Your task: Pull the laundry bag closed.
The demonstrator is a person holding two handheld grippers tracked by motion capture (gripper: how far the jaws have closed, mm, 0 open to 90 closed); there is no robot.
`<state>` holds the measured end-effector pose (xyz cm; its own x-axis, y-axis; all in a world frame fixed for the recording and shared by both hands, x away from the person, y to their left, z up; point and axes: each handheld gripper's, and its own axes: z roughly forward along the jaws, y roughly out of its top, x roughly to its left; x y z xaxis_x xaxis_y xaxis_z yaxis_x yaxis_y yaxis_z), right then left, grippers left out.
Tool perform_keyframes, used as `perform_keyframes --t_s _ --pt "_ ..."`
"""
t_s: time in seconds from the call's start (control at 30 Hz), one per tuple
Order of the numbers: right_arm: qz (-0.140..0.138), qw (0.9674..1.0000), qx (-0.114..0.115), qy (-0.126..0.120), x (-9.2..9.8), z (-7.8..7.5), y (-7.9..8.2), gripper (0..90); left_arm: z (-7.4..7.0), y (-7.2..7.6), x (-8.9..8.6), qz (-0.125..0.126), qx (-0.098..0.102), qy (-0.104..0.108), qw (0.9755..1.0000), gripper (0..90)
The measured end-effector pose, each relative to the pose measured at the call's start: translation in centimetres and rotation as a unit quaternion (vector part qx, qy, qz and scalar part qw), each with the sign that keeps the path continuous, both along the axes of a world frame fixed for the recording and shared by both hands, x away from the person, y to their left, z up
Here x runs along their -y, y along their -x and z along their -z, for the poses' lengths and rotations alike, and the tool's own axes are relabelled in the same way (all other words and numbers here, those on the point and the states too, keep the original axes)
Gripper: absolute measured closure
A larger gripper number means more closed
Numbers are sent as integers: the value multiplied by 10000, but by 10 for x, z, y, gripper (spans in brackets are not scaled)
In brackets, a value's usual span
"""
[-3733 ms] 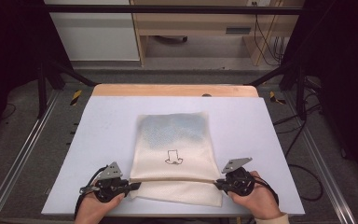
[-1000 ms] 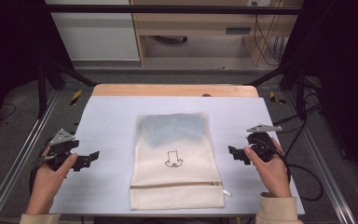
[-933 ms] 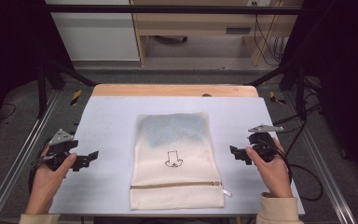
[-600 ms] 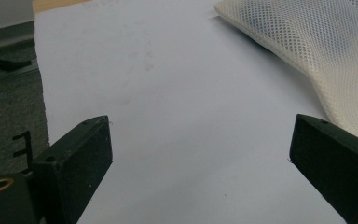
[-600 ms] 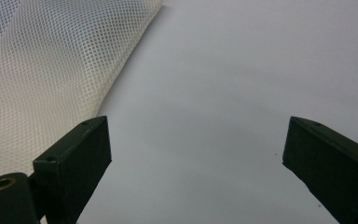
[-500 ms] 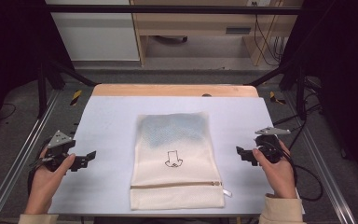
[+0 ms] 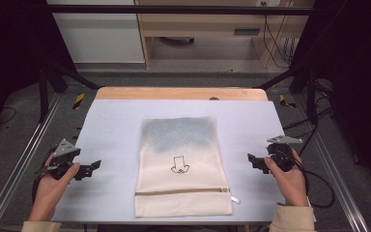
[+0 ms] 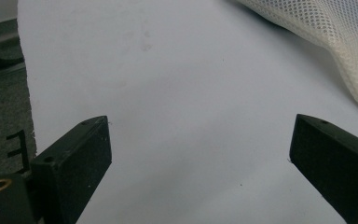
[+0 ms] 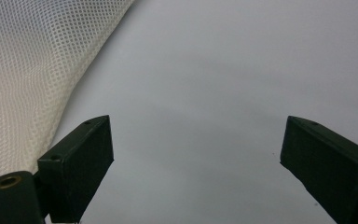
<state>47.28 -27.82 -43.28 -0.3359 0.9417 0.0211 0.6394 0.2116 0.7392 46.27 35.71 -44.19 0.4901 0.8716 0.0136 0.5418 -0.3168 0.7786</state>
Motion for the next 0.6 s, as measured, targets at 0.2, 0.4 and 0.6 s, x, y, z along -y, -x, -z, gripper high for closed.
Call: perform_keyframes --t_s 0.2,0.4,0.6 --pt "27 9999 137 -73 4 11 0 99 5 -1 1 -1 -41 -62 10000 51" --pt "29 9996 265 -96 5 20 0 99 9 -2 5 57 -24 -65 10000 51" --pt "7 9994 342 0 4 35 -1 99 14 -2 6 137 1 -102 9999 50"
